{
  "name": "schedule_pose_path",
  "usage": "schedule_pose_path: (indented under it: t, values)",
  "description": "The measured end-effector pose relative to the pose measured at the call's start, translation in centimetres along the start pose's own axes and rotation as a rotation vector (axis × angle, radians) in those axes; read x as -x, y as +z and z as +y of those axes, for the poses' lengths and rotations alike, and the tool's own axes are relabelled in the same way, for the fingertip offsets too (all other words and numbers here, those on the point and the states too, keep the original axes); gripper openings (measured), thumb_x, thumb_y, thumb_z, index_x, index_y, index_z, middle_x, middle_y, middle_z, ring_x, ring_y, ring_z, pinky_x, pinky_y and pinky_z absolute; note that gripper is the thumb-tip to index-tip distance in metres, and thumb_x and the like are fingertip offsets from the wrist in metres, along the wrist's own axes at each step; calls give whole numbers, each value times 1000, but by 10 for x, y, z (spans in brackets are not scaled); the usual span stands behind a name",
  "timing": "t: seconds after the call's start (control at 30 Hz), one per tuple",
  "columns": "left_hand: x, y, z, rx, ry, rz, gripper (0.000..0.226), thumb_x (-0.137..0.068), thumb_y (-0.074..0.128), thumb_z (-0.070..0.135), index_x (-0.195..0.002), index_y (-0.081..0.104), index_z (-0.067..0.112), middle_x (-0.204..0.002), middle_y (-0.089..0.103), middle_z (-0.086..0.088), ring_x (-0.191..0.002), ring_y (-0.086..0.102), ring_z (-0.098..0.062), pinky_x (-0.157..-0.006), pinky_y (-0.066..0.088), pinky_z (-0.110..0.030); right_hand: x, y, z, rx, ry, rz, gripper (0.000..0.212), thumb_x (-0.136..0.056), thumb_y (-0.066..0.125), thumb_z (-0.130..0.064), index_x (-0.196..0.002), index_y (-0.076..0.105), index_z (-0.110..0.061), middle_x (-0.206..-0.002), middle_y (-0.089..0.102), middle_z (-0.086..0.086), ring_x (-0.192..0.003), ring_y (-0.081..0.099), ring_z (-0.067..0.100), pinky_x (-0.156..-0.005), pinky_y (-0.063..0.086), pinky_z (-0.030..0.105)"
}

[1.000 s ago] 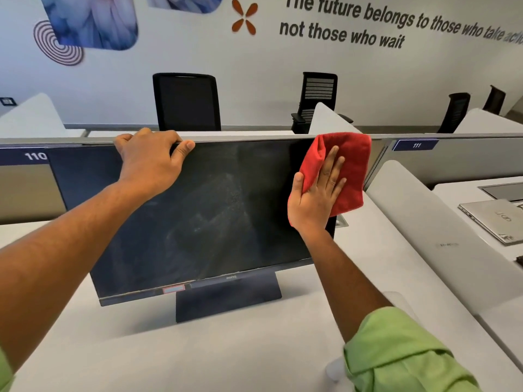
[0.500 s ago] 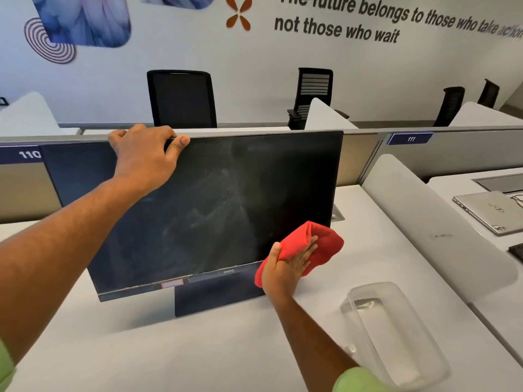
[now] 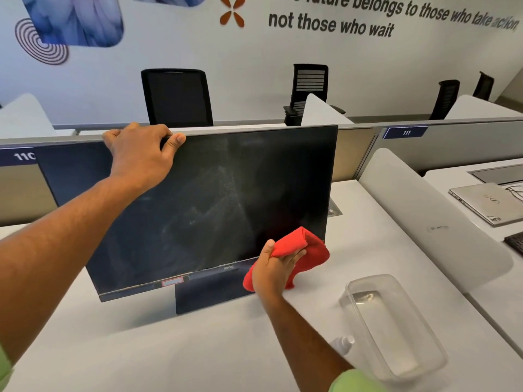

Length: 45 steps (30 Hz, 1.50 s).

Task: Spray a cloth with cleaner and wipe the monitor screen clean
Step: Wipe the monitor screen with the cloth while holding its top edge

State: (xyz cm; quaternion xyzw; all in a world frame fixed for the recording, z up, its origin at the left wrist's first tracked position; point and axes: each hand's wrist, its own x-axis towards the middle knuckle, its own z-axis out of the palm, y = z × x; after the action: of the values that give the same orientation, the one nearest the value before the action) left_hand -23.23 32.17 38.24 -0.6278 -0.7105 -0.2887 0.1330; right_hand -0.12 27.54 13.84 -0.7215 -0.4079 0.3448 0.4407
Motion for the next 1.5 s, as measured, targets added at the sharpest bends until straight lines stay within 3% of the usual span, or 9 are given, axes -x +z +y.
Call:
schedule_pose_path:
  t: [0.1,0.27,0.63,0.73,0.83,1.03,1.17,1.3,1.5]
  values:
    - [2,0,-4,4,-7,4,37,-102,41,52,-87,57,23,-75,53,0,-86,42,-22,-90,30,-51,-29,-22,-11,43,36,56,89,-107,28,-61,-165,-14,-8,-176,-11,11,-164,-2,28,-133,5,43]
    - [1,1,-2,7,2,18,39,-102,41,52,-83,59,23,-65,46,5,-84,43,-23,-87,29,-49,-59,-50,-22,46,100,69,88,-106,21,-64,-164,-20,-12,-176,-15,7,-164,-4,28,-131,4,44]
    - [0,1,2,-1,-3,-1,42,-102,41,53,-94,66,20,-64,41,7,-86,40,-22,-84,26,-46,29,-4,-29,9,94,-55,94,-100,22,-69,-164,-17,-11,-177,-12,6,-164,6,28,-130,9,50]
    - [0,0,0,-3,-5,-14,42,-102,40,53,-94,65,20,-65,41,7,-87,40,-22,-83,26,-46,55,7,-30,-11,64,-137,101,-92,19,-72,-164,-17,-12,-177,-10,6,-164,5,27,-132,9,46]
    - [2,-2,-1,5,3,-11,43,-102,40,53,-94,65,19,-66,43,5,-86,41,-23,-84,27,-47,58,9,-30,12,55,-170,92,-102,23,-65,-164,-16,-11,-177,-11,8,-164,4,28,-133,5,46]
    - [3,-3,-5,19,-6,-5,46,-102,41,53,-97,67,16,-70,48,0,-86,42,-24,-87,29,-50,-12,-27,-33,50,117,-29,89,-109,24,-60,-164,-3,4,-175,-10,19,-164,-3,30,-132,-3,38]
    - [1,-1,0,24,8,-4,43,-102,41,53,-95,66,18,-65,42,6,-85,41,-24,-84,27,-47,-53,-56,-28,76,168,45,95,-100,14,-74,-166,-11,-10,-177,-6,10,-164,4,31,-133,6,44]
    - [0,0,0,15,1,-5,44,-102,41,54,-94,66,18,-65,43,4,-85,42,-24,-85,28,-48,-46,-56,-21,39,151,38,91,-102,18,-71,-166,-14,-16,-177,-7,5,-163,9,32,-133,10,48]
    - [0,2,2,4,3,11,46,-101,40,55,-96,68,19,-67,46,3,-86,42,-24,-83,26,-46,-1,-16,-23,11,89,-6,89,-108,29,-60,-165,-10,-5,-176,-10,11,-164,1,27,-133,3,40]
